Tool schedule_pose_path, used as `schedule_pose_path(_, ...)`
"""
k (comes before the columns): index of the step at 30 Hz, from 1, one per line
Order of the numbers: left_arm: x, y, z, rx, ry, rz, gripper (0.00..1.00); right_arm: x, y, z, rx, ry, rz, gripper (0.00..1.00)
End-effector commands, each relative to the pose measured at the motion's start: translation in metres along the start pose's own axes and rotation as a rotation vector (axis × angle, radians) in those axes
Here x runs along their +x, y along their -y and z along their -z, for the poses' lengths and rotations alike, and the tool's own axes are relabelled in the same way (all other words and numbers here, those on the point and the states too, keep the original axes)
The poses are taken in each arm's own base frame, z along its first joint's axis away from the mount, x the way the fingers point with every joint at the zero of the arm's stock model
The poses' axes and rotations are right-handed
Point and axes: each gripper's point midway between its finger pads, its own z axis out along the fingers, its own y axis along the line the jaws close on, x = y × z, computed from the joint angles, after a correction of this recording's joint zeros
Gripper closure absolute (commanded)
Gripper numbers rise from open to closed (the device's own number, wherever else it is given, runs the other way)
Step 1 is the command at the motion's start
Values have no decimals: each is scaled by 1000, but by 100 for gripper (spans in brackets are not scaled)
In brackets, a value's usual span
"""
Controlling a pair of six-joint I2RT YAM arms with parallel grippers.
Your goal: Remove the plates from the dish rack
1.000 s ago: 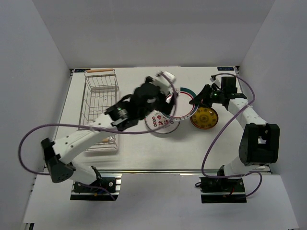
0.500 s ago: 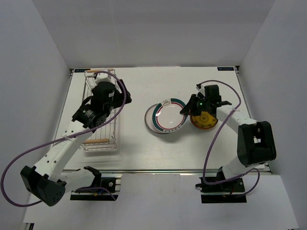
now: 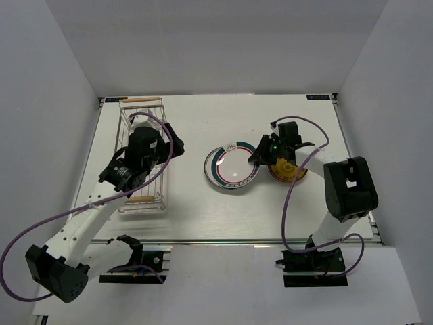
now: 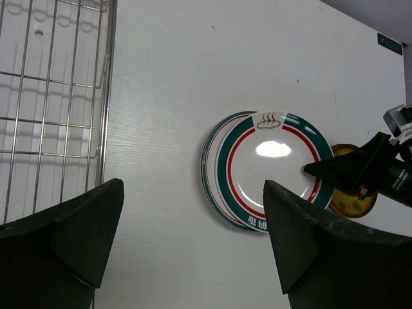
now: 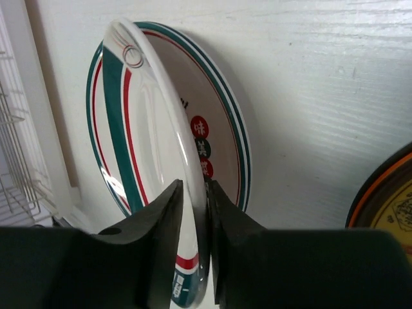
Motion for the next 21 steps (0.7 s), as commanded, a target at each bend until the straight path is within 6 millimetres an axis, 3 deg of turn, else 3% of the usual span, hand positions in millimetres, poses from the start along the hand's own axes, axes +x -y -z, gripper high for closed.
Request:
schedule_pose_path(1,-10,1,9,18,38,23,2,-23,-15,-3,-15,70,40,70)
schedule_pose_path(2,-10,1,10,21,40,22,2,-22,-14,-4,-9,70,44,64)
schedule_pose_path(4,-12,0,12,19,50,23,2,-19,-10,-3,19,52,45,33)
schedule_pose_path(5,-13,0,12,17,53,21,2,-18,-10,-4,26,46,50,11)
schedule_pose_path(18,-5,-8,5,-24,26,-16,2,-4,-22,-14,135,5,141,11)
schedule_pose_path(21,-8,-9,8,-27,35,-21,2,-11,-10,-6,228,47,127,11)
